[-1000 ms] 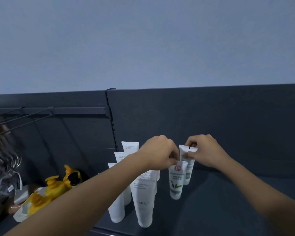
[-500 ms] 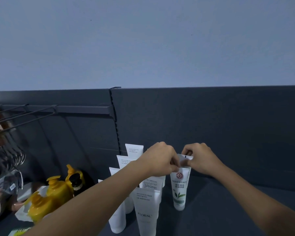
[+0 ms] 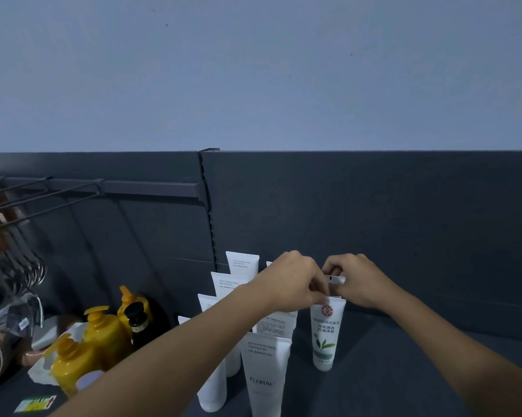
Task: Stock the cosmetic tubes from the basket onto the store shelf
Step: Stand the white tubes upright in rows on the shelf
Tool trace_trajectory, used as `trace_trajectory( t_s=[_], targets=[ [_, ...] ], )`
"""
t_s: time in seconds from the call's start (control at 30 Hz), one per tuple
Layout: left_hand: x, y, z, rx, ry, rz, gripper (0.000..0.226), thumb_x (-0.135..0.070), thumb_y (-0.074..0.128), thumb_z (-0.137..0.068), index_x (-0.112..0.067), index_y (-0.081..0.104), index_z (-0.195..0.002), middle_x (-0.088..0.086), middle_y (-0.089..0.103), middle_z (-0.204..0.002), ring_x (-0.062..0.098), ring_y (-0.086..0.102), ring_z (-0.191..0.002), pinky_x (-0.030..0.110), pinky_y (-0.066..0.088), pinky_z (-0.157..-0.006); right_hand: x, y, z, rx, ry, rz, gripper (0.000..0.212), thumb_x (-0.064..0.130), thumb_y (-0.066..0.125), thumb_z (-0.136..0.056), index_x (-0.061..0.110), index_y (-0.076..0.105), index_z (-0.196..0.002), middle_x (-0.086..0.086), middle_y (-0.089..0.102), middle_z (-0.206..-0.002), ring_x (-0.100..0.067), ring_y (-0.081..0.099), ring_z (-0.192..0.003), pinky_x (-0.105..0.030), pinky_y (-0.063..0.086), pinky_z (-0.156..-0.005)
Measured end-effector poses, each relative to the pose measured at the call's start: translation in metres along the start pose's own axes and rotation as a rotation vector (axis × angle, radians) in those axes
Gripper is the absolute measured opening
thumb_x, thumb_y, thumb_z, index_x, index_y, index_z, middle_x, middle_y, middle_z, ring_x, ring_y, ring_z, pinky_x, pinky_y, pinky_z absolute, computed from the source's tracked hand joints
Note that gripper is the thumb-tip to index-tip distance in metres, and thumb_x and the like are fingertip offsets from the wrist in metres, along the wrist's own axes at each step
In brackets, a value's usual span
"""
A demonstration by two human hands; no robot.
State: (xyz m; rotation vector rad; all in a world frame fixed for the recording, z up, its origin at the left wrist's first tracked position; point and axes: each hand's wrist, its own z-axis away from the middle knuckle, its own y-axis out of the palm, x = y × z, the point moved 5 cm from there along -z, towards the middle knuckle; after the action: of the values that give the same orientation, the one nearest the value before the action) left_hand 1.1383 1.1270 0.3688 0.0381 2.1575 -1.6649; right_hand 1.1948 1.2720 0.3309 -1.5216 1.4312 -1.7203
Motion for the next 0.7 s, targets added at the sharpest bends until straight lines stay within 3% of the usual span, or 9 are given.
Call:
trace_trajectory(
  t_s=[0.27, 0.4, 0.53, 0.7],
  targets=[
    [0.004, 0.000, 0.006, -0.024, -0.004, 0.005, 0.020, -0.048, 0.074, -0.088, -0.031, 0.082, -0.095, -0.011, 0.067, -0.071, 0.005, 0.058, -0.070, 0.011, 0.037, -0.061, 0.007, -0.015, 0.007, -0.032, 0.009, -0.021, 0.018, 0.039, 0.085, -0.073, 0.037, 0.069, -0.081, 0.018, 0.073, -0.081, 0.001, 0.069, -0.079, -0.035, 0.061, -0.078],
    [0.011, -0.011, 0.012, -0.085, -0.043, 0.002, 0.033, -0.055, 0.059, -0.089, -0.028, 0.079, -0.089, -0.007, 0.073, -0.077, 0.009, 0.066, -0.074, 0.032, 0.056, -0.074, 0.027, -0.031, 0.018, -0.125, -0.003, 0.029, 0.016, 0.041, 0.082, -0.079, 0.034, 0.069, -0.086, 0.018, 0.071, -0.085, 0.001, 0.067, -0.084, -0.034, 0.060, -0.080],
    [0.013, -0.040, 0.031, -0.205, -0.035, -0.089, 0.034, -0.050, 0.054, -0.092, -0.027, 0.078, -0.097, -0.009, 0.075, -0.090, 0.012, 0.068, -0.086, 0.040, 0.053, -0.090, 0.059, -0.041, 0.035, -0.222, -0.009, 0.116, 0.015, 0.042, 0.074, -0.085, 0.033, 0.068, -0.096, 0.018, 0.069, -0.097, -0.008, 0.062, -0.100, -0.037, 0.056, -0.086],
    [0.031, -0.078, 0.073, -0.262, -0.052, -0.126, 0.027, -0.044, 0.058, -0.094, -0.025, 0.074, -0.104, -0.009, 0.071, -0.102, 0.012, 0.065, -0.097, 0.040, 0.052, -0.093, 0.116, -0.039, 0.067, -0.316, -0.044, 0.248, 0.021, 0.041, 0.067, -0.092, 0.030, 0.065, -0.110, 0.014, 0.064, -0.108, -0.012, 0.052, -0.110, -0.031, 0.048, -0.083]
  ],
)
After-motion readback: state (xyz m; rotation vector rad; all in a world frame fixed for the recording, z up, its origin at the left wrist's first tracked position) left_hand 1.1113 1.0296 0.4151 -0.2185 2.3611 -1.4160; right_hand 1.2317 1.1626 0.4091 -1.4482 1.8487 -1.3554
